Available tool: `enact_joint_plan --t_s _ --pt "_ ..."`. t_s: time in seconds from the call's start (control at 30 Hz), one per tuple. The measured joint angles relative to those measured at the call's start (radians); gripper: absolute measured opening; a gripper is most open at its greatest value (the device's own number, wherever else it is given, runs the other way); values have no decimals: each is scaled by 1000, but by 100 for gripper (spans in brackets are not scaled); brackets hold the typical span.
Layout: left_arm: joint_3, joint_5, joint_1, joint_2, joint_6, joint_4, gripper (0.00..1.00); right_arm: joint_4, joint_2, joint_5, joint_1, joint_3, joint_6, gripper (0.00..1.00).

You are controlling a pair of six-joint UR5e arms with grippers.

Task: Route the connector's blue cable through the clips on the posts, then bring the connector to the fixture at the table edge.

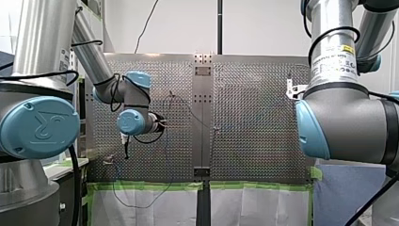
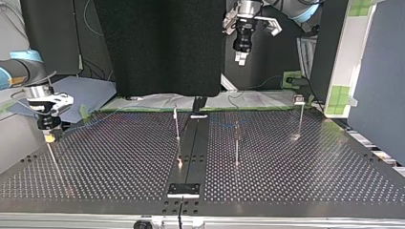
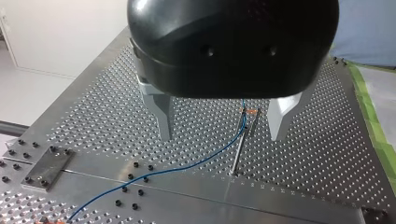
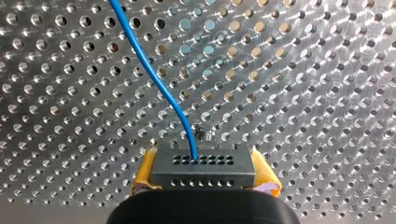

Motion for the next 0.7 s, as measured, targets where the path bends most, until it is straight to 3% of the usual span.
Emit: enact_joint_plan --t_s 0.7 --pt "4 1 -1 0 0 -4 100 -11 5 -17 0 0 2 0"
